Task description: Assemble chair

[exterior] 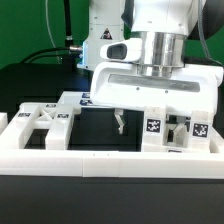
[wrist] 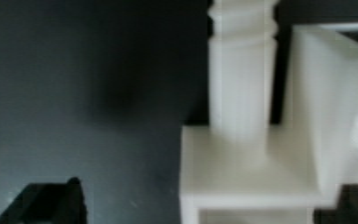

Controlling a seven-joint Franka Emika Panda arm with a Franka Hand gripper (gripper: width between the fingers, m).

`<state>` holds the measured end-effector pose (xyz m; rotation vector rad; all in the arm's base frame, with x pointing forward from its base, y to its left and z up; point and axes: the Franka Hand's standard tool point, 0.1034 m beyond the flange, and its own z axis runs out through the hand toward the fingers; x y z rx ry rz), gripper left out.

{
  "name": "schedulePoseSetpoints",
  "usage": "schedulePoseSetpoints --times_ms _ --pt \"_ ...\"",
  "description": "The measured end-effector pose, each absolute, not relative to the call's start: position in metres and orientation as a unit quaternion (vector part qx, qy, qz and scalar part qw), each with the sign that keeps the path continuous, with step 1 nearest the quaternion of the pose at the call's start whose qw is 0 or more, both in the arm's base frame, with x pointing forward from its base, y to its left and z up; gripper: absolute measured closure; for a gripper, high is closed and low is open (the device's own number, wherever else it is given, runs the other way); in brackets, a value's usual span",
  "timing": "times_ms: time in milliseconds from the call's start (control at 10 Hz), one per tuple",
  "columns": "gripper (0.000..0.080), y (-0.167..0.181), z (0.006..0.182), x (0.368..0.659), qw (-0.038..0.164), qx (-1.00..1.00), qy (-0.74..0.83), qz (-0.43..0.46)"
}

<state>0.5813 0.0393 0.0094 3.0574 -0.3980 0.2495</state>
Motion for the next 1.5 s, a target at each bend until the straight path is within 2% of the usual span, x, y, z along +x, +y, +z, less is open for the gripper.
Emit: schedulePoseSetpoints --times_ms 300,500,600,700,800,900,1000,1100,1500 --pt "0.0151 0.037 0.006 0.58 0.026 0.988 -0.13 0.079" --pt "0.0408 0.038 0.005 0.58 0.025 0.988 -0.129 0.079" --pt "0.0408 0.039 0.006 0.58 0.025 0.988 -0.129 0.08" --pt "0.0485 0.039 0.007 0.581 0.025 0.988 -0.128 0.08" --pt "0.062 0.04 0.007 0.581 0.025 0.988 -0.128 0.08" --pt "0.062 0.039 0.007 0.581 0.025 0.988 -0.128 0.08" --pt "0.0738 0.038 0.01 0.581 0.025 0.989 -0.126 0.08" --pt "0.0767 0.036 0.02 0.583 0.023 0.989 -0.123 0.082" --pt "0.0767 0.018 0.071 0.582 0.014 0.994 -0.092 0.062"
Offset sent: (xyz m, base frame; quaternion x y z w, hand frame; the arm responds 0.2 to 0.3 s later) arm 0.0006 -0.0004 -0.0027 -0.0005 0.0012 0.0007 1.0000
